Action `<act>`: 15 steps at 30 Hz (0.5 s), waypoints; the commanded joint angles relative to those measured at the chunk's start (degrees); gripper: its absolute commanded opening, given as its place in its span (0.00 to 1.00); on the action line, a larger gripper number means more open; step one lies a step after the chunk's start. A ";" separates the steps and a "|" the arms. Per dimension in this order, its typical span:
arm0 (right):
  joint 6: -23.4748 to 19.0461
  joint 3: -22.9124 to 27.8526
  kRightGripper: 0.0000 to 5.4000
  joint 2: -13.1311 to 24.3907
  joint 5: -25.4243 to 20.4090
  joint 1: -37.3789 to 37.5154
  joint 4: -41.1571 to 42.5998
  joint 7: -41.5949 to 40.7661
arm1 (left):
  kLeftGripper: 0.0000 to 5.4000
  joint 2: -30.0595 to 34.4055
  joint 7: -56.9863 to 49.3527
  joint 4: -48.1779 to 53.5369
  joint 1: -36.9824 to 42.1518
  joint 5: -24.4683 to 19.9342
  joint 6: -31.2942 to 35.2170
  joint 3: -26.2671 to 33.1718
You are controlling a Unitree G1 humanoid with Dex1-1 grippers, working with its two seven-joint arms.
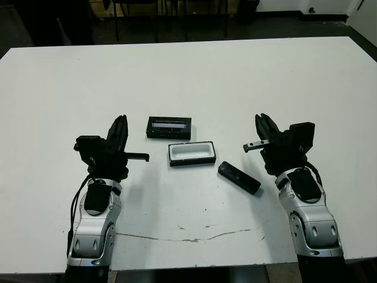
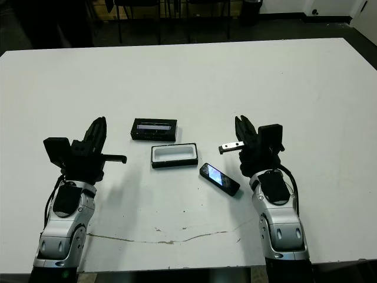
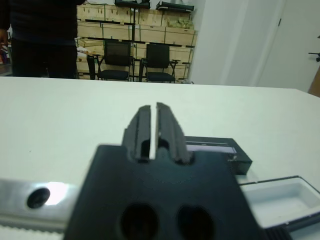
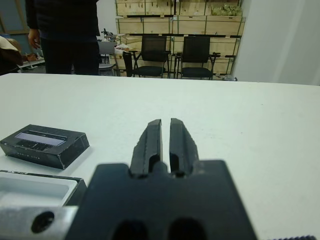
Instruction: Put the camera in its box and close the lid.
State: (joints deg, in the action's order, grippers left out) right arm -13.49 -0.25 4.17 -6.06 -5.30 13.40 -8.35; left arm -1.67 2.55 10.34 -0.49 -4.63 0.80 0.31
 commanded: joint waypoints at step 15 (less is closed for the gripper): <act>-2.35 3.43 0.00 9.98 -6.81 0.45 0.93 -13.59 | 0.00 0.12 -0.28 -1.23 -0.60 0.16 -0.06 0.21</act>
State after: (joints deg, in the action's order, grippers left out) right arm -13.41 2.14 12.02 -10.97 -5.25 13.57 -19.66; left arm -1.94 2.38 9.97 -0.38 -4.66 0.61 0.33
